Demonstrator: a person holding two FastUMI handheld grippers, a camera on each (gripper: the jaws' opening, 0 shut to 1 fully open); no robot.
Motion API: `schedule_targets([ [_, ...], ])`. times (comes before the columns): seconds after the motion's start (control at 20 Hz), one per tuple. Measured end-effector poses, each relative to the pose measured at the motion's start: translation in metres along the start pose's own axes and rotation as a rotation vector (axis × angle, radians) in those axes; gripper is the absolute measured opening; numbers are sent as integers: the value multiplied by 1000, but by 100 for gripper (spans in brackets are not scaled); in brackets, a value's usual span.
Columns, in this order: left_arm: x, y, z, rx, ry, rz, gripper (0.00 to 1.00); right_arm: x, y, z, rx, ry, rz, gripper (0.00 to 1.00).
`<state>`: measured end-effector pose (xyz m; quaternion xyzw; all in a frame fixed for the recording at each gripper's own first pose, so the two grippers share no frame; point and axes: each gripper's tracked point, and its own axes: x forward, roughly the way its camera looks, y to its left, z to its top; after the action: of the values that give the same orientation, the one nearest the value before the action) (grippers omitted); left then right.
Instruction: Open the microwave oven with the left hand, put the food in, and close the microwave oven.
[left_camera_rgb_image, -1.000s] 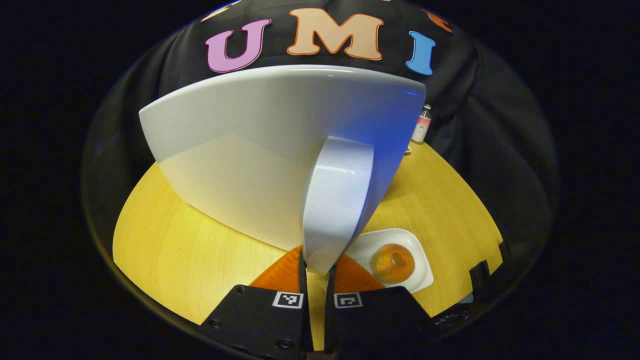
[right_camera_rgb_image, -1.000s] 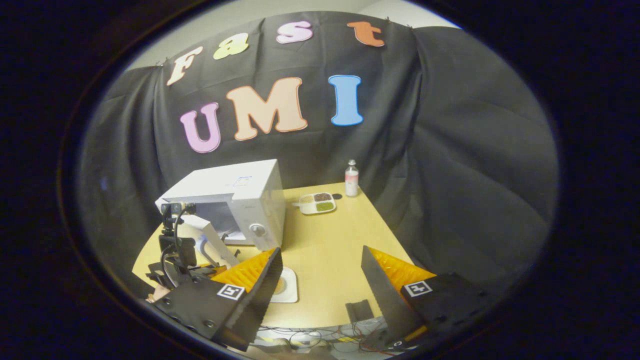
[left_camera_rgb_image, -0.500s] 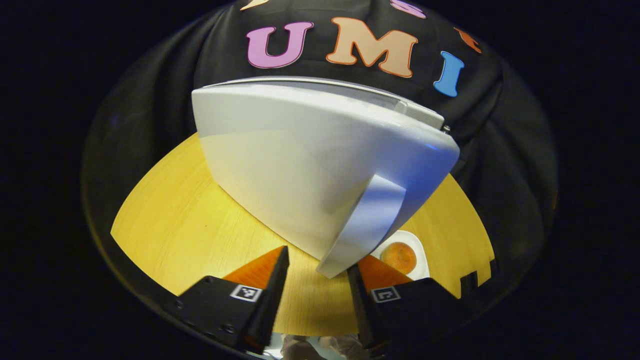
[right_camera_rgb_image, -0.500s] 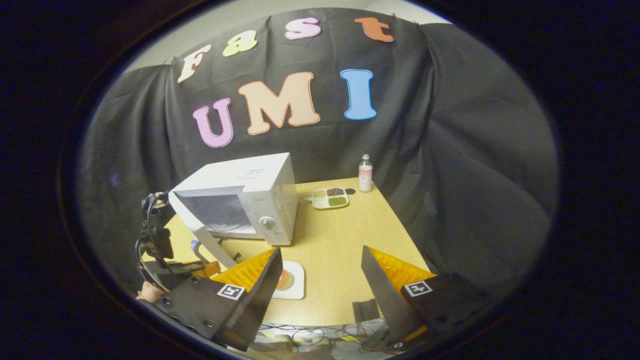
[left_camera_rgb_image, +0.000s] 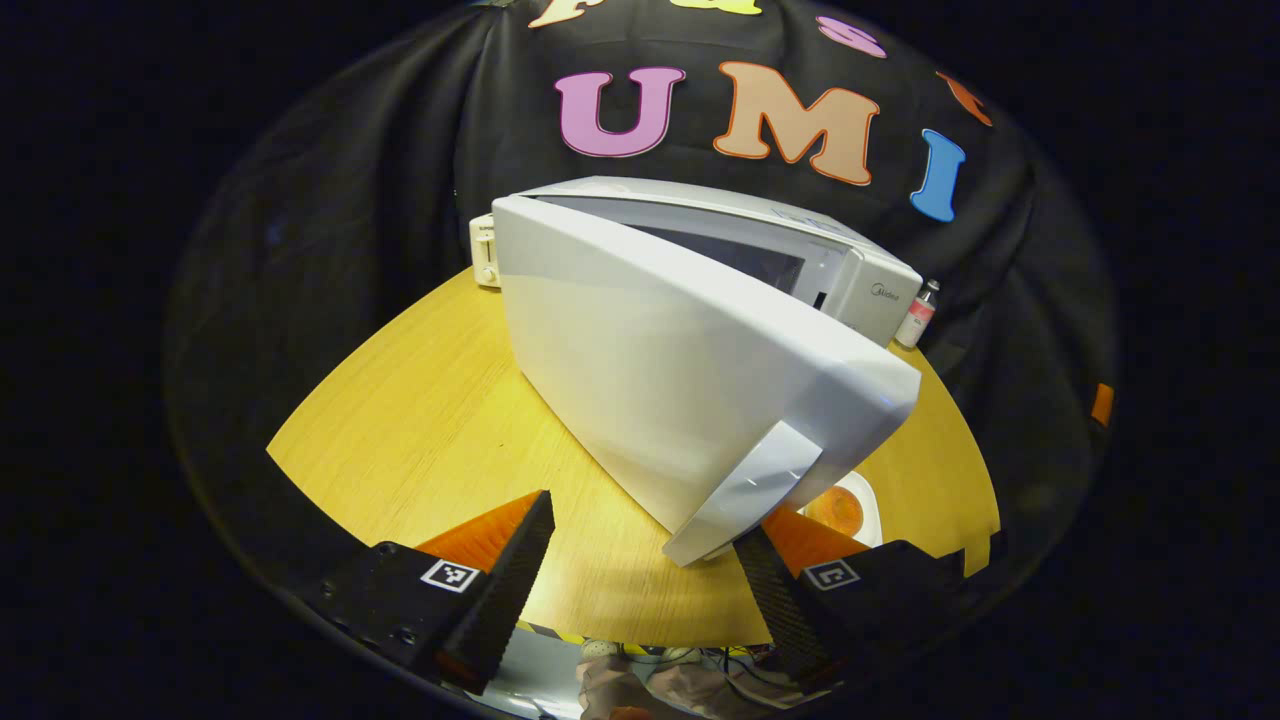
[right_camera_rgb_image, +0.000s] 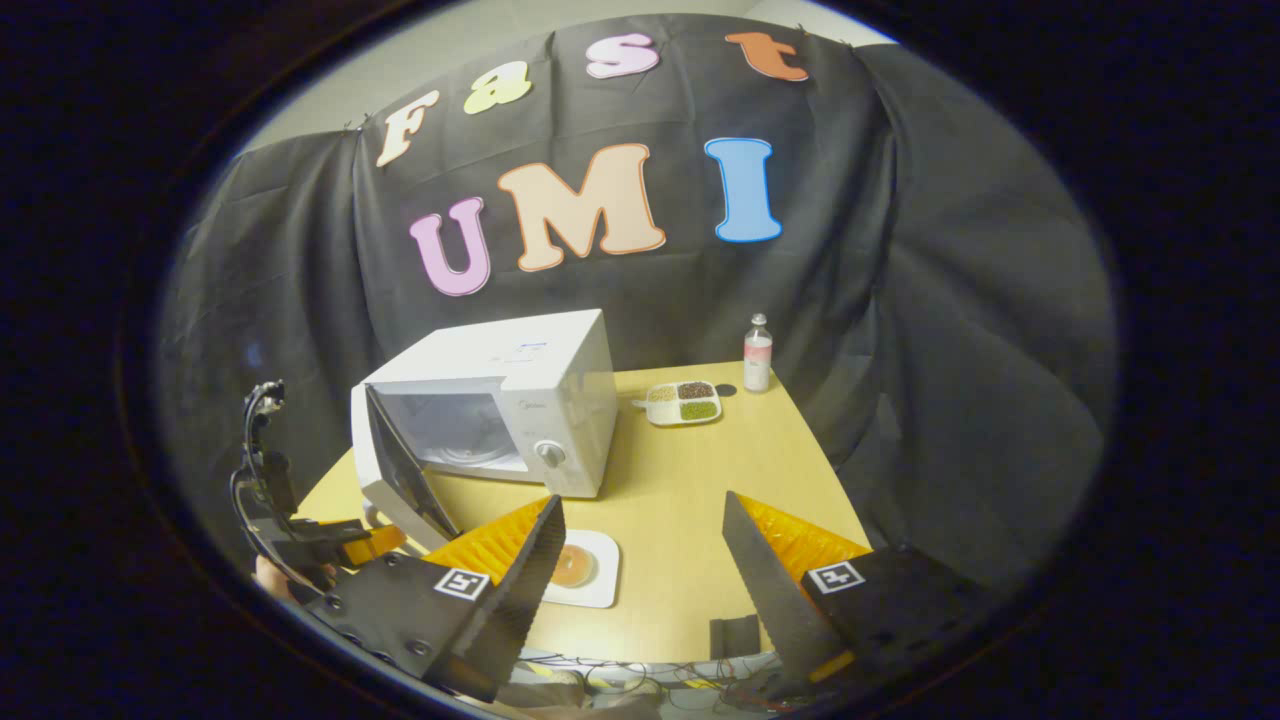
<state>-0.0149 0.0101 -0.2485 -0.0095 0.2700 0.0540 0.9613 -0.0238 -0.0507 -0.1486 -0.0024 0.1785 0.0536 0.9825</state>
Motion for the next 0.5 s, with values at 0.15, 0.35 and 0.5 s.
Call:
schedule_targets([
  [0.15,-18,19,-2,-25,-5,44,100,2,-3,-6,-22,19,22,92],
  [0.35,-38,45,-6,-51,-13,88,100,6,0,-13,-43,45,50,92],
  [0.5,-50,68,-9,-54,-7,112,99,8,12,-13,-37,44,62,93],
])
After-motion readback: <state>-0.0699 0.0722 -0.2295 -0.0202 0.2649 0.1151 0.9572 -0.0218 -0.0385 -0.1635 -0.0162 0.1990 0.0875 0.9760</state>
